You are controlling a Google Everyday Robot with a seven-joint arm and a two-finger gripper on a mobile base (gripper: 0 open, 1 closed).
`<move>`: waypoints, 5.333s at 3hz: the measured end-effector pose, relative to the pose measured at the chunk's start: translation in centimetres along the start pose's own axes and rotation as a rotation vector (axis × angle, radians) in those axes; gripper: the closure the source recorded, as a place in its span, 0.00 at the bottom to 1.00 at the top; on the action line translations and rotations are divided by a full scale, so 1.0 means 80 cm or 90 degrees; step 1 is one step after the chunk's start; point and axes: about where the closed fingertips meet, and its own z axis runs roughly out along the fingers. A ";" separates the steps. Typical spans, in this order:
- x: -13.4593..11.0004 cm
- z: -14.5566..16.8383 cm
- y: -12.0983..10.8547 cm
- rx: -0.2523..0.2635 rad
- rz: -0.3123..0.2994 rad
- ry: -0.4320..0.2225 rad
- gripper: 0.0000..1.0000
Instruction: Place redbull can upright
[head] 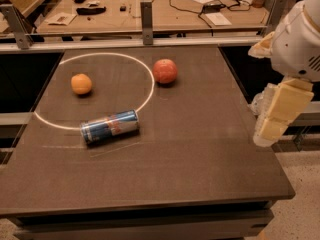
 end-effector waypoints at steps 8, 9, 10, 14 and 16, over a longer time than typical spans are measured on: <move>-0.310 0.127 0.030 -0.118 -0.287 -0.131 0.00; -0.311 0.128 0.030 -0.118 -0.287 -0.131 0.00; -0.308 0.126 0.035 -0.114 -0.274 -0.130 0.00; -0.333 0.211 0.036 -0.178 -0.261 -0.166 0.00; -0.335 0.243 0.033 -0.210 -0.272 -0.167 0.00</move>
Offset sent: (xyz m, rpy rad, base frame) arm 0.0156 0.1249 -0.0100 -0.0071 0.0940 0.2751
